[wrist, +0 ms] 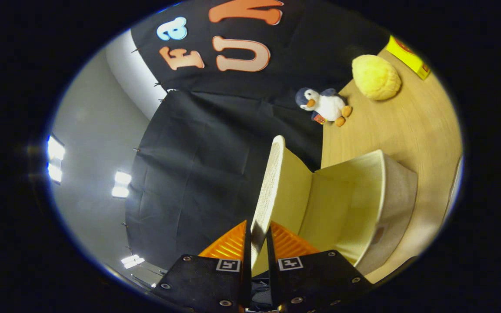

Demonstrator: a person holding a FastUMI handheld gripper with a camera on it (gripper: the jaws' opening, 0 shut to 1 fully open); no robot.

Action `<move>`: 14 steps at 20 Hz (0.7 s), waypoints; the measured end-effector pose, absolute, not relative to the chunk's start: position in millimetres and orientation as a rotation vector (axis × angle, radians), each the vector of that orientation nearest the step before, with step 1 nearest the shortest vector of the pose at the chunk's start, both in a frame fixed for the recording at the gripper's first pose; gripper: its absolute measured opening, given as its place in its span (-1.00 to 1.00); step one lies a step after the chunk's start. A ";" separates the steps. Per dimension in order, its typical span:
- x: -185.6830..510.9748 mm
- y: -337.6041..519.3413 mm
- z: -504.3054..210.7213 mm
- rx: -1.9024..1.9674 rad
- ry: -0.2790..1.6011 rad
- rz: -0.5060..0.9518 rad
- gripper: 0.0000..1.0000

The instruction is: Open the storage box then place both shoes into the box .Put the left shoe in first, then the right shoe, with the right side of both shoes facing outward in a uniform manner.

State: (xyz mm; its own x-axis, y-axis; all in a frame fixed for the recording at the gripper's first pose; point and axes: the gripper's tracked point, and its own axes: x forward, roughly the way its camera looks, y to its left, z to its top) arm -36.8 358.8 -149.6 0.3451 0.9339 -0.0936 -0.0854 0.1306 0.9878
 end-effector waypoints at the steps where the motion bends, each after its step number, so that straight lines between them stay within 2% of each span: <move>1: -34.6 369.8 -140.6 1.162 0.917 0.939 -0.68; 6: -26.6 439.7 -119.9 1.090 0.936 0.985 -0.67; 10: -18.1 493.9 -116.7 1.085 0.968 0.965 -0.67; 12: -15.7 519.9 -120.4 1.071 0.999 0.960 -0.45; 13: -16.0 528.5 -120.4 1.071 1.015 0.967 -0.19; 14: -20.4 535.7 -120.5 1.069 1.033 0.973 -0.09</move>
State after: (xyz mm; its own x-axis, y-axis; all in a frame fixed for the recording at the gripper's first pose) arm -20.4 535.7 -120.5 0.2318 0.9575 -0.1718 -0.1148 0.2023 0.9726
